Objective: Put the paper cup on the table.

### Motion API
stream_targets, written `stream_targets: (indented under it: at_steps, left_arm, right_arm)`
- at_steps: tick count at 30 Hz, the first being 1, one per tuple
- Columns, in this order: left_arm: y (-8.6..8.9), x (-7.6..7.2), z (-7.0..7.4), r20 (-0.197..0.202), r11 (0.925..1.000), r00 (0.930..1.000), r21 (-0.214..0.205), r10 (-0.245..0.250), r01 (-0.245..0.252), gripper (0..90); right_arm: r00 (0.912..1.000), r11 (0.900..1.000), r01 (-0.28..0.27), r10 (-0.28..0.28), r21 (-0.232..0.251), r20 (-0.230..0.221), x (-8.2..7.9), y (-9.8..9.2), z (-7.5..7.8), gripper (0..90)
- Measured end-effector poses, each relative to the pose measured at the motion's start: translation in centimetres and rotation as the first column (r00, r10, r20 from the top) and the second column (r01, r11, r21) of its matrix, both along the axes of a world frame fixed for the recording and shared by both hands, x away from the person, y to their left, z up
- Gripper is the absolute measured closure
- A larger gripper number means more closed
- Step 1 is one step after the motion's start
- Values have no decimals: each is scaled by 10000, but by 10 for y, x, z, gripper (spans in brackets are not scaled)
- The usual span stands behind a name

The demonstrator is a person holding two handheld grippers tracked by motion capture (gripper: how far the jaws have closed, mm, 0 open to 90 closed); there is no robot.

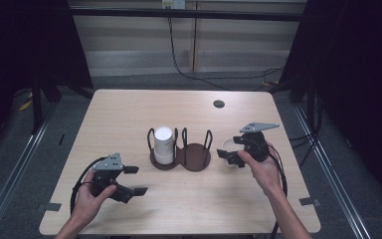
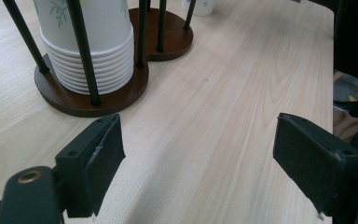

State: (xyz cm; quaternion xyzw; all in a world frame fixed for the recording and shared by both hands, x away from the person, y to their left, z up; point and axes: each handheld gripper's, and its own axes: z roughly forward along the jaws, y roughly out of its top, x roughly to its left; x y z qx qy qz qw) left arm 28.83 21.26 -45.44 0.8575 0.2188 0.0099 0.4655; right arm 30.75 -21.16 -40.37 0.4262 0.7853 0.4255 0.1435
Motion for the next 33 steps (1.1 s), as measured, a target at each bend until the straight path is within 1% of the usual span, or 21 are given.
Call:
stream_targets:
  at_steps: [2, 3, 4, 7, 9, 13, 16, 17, 18, 19, 21, 22, 23, 26, 27, 28, 30, 31, 32, 33]
  left_arm:
    - [1, 0, 0, -2, 10000, 10000, -57, 63, -63, 164]
    - [1, 0, 0, -2, 10000, 10000, -57, 63, -63, 164]
    - [2, 1, 1, 41, 10000, 10000, -32, 80, -79, 164]
    - [3, 0, 0, -32, 9995, 9999, -266, 157, -157, 163]
    - [3, 0, -1, 27, 9998, 9999, -149, 118, -118, 164]
    - [2, -1, -1, 6, 9997, 9999, -181, 132, -132, 164]
    - [1, -2, -2, 15, 9997, 9999, -195, 122, -122, 164]
    - [0, -2, -2, 9, 9994, 9997, -233, 243, -242, 164]
    - [0, -2, -3, 18, 9990, 9993, -260, 362, -362, 164]
    - [0, -2, -4, -38, 9982, 9988, -344, 482, -483, 164]
    - [0, -2, -5, -97, 9986, 9991, -308, 417, -420, 164]
    - [0, -2, -5, -71, 9986, 9991, -302, 421, -423, 164]
    - [1, -2, -6, -86, 9982, 9990, -402, 448, -451, 164]
    - [1, -2, -5, -111, 9980, 9991, -480, 410, -415, 164]
    - [1, -3, -5, -46, 9979, 9990, -475, 443, -445, 164]
    - [1, -3, -6, -80, 9974, 9988, -543, 476, -479, 164]
    - [0, -4, -8, -160, 9973, 9986, -512, 510, -517, 164]
    - [0, -4, -8, -160, 9973, 9986, -512, 510, -517, 164]
    - [-3, -6, -12, -187, 9982, 9988, -387, 455, -462, 164]
    - [-4, -7, -13, -239, 9984, 9989, -388, 403, -412, 164]
  right_arm:
    - [9999, 9998, -151, 150, 126, 43, -6, 3, 0, 168]
    - [9999, 9998, -151, 150, 126, 43, -6, 3, 0, 168]
    - [9998, 9998, -185, 184, 124, 90, -10, 6, -1, 168]
    - [9996, 9991, -264, 260, 338, 126, -15, 8, -3, 168]
    - [9994, 9988, -273, 264, 403, 240, -19, 9, -5, 168]
    - [9987, 9969, -396, 372, 678, 362, -28, 13, -6, 169]
    - [9979, 9956, -551, 524, 763, 374, -36, 18, -9, 171]
    - [9977, 9950, -624, 602, 782, 298, -37, 19, -10, 173]
    - [9979, 9939, -631, 614, 899, 219, -38, 19, -12, 175]
    - [9977, 9936, -661, 644, 918, 222, -40, 20, -13, 177]
    - [9975, 9938, -685, 665, 881, 257, -44, 22, -16, 178]
    - [9974, 9928, -707, 687, 968, 234, -45, 23, -17, 177]
    - [9969, 9920, -777, 758, 994, 232, -47, 24, -18, 177]
    - [9957, 9907, -915, 898, 1007, 214, -53, 29, -22, 178]
    - [9951, 9904, -976, 959, 982, 222, -55, 30, -24, 178]
    - [9948, 9901, -1009, 991, 979, 229, -57, 31, -25, 178]
    - [9945, 9872, -1043, 1019, 1206, 259, -61, 33, -30, 178]
    - [9945, 9872, -1043, 1019, 1206, 259, -61, 33, -30, 178]
    - [9945, 9860, -1036, 1007, 1304, 283, -63, 34, -37, 180]
    - [9945, 9860, -1035, 1005, 1307, 291, -65, 35, -40, 180]
